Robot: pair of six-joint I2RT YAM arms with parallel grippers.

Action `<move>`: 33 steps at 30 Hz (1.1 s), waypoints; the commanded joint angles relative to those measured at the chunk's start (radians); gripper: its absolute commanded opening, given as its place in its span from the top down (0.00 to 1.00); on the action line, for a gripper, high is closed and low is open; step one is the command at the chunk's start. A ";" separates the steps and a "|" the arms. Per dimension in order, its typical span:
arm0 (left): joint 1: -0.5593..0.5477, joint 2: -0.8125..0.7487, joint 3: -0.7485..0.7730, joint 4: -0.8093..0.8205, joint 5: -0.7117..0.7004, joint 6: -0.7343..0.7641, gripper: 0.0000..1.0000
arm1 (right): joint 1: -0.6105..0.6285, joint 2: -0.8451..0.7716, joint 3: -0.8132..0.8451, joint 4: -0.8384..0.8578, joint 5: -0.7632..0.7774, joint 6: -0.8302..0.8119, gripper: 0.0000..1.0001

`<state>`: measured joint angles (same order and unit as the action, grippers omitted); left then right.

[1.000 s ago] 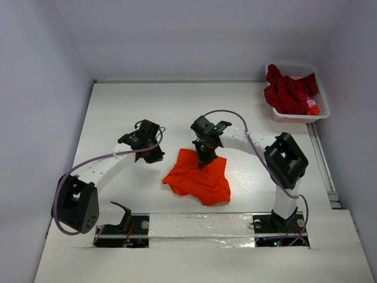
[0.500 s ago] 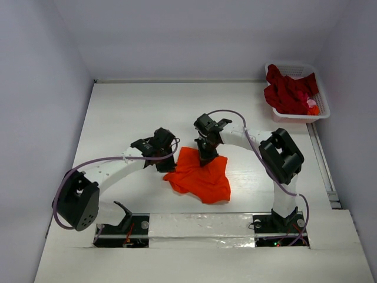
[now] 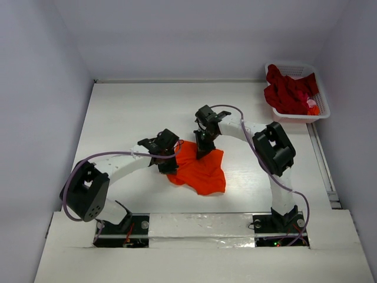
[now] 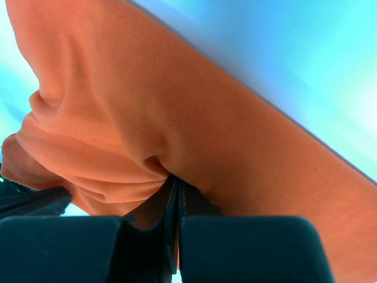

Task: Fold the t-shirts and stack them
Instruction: Smooth out wrinkles on the folded tshirt

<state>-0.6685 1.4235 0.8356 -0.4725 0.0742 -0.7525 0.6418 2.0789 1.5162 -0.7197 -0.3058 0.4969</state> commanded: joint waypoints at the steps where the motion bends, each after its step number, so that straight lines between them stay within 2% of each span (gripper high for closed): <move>1: -0.005 0.008 0.027 0.003 -0.019 -0.001 1.00 | -0.042 0.035 0.055 0.014 0.068 -0.026 1.00; 10: -0.005 -0.014 -0.033 -0.009 -0.047 -0.044 1.00 | -0.060 0.050 0.085 0.005 0.065 -0.031 1.00; 16: -0.005 -0.014 -0.017 -0.024 -0.065 -0.065 1.00 | -0.060 0.041 0.079 0.005 0.066 -0.035 1.00; 20: -0.005 -0.098 0.034 -0.064 -0.192 -0.093 1.00 | -0.060 0.029 0.064 0.011 0.068 -0.035 1.00; 24: 0.015 -0.087 0.065 -0.098 -0.281 -0.119 1.00 | -0.060 0.027 0.055 0.016 0.066 -0.032 1.00; 29: 0.044 -0.074 0.083 -0.028 -0.315 -0.113 1.00 | -0.060 0.023 0.055 0.012 0.068 -0.034 1.00; 33: 0.064 0.006 0.109 0.006 -0.327 -0.087 1.00 | -0.060 0.021 0.055 0.012 0.066 -0.032 1.00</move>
<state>-0.6178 1.3880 0.8993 -0.5030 -0.2043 -0.8478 0.5892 2.1067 1.5719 -0.7204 -0.2878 0.4881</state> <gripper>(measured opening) 0.003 0.009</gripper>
